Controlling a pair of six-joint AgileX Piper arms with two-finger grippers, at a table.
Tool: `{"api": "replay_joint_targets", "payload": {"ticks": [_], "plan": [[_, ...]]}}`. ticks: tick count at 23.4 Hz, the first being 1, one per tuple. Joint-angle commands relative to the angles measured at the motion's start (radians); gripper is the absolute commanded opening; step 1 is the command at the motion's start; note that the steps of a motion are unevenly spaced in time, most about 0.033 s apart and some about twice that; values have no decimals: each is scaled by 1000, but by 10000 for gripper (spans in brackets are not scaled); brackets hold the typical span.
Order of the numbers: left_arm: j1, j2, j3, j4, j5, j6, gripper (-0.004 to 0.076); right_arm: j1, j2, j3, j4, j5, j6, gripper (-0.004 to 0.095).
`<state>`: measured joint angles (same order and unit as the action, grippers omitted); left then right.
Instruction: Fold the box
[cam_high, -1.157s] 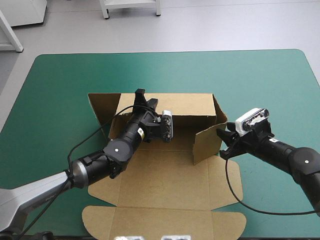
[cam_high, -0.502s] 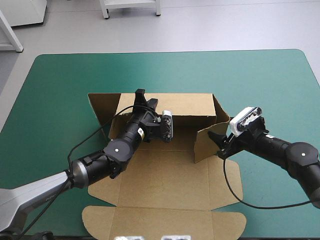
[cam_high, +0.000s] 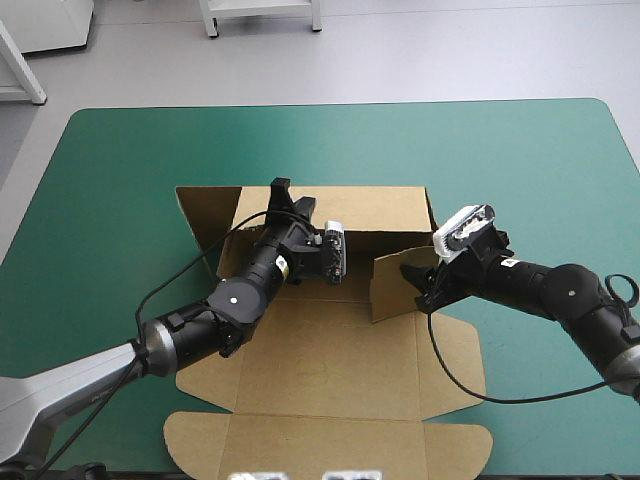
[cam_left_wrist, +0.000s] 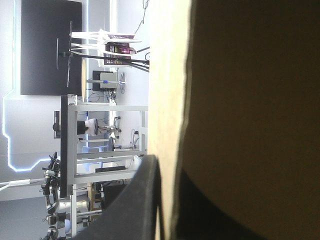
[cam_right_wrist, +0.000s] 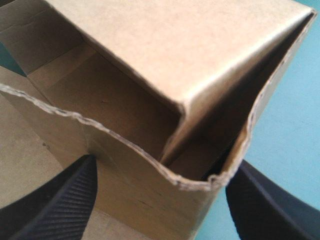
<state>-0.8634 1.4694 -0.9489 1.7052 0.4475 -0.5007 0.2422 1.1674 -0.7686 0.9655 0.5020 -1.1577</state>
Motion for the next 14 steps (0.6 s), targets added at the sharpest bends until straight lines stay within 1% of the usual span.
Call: {"api": "replay_joint_targets", "payload": {"ticks": [1,4,9,11,14], "plan": [[-4,-23,-17,-12,21,-23,-8,25,-17,-39,5,-72,57,648],[-4,-23,-40,-14,21,-62,-8,31,-17,-39,4,-158,92,648],[-4,-23,-67,-12,17,-67,-9,31,-11,-41,9,-219,106,648],[-4,-21,-67,-16,13,-67,-8,31,7,-58,22,-229,106,648],[-4,18,-96,-25,25,-67,-8,40,66,-101,34,-210,106,648]]}}
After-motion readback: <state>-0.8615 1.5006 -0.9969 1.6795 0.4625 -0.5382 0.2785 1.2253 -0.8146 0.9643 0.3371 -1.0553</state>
